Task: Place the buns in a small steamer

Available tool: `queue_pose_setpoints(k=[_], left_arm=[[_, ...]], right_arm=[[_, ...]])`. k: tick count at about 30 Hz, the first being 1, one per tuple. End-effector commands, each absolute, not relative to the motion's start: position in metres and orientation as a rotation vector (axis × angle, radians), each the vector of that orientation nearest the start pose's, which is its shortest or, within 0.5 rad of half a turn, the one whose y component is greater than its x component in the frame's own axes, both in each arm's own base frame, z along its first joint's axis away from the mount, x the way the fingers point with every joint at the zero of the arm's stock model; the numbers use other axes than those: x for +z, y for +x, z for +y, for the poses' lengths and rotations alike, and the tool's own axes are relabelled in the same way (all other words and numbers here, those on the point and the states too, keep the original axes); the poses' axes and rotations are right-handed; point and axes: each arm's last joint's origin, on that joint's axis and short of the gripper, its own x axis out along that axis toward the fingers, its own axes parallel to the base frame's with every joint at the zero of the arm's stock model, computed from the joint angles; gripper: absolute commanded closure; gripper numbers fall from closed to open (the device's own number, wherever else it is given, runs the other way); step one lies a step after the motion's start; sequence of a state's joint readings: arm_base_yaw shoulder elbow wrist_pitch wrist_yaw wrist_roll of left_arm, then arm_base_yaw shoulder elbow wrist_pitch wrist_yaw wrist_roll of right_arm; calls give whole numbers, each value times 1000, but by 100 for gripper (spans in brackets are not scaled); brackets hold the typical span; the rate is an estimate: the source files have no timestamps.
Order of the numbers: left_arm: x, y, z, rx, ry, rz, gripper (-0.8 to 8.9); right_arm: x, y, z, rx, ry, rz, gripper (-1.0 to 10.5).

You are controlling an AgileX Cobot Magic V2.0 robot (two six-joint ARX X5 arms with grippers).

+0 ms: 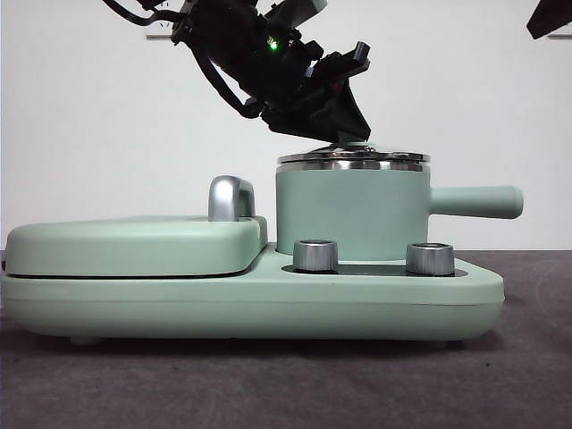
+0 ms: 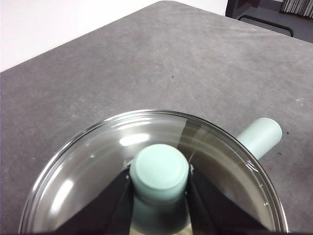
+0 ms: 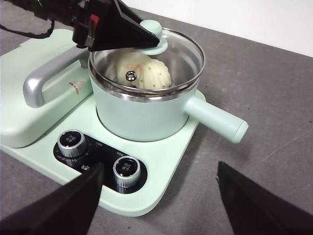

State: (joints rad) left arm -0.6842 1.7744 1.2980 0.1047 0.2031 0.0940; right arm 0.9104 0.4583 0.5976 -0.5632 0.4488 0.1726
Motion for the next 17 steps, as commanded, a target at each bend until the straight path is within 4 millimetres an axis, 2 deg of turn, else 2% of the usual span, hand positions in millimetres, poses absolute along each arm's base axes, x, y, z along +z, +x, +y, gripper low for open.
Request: queue_pose_setpoints(k=[1,17], left_arm=[[277,311,-266,-894,192,293,799],[274,311,-264,-885,212,324,799]], right_arm=[[279,73,75,428,-82,358,584],[279,73,75,432,-81,359,584]])
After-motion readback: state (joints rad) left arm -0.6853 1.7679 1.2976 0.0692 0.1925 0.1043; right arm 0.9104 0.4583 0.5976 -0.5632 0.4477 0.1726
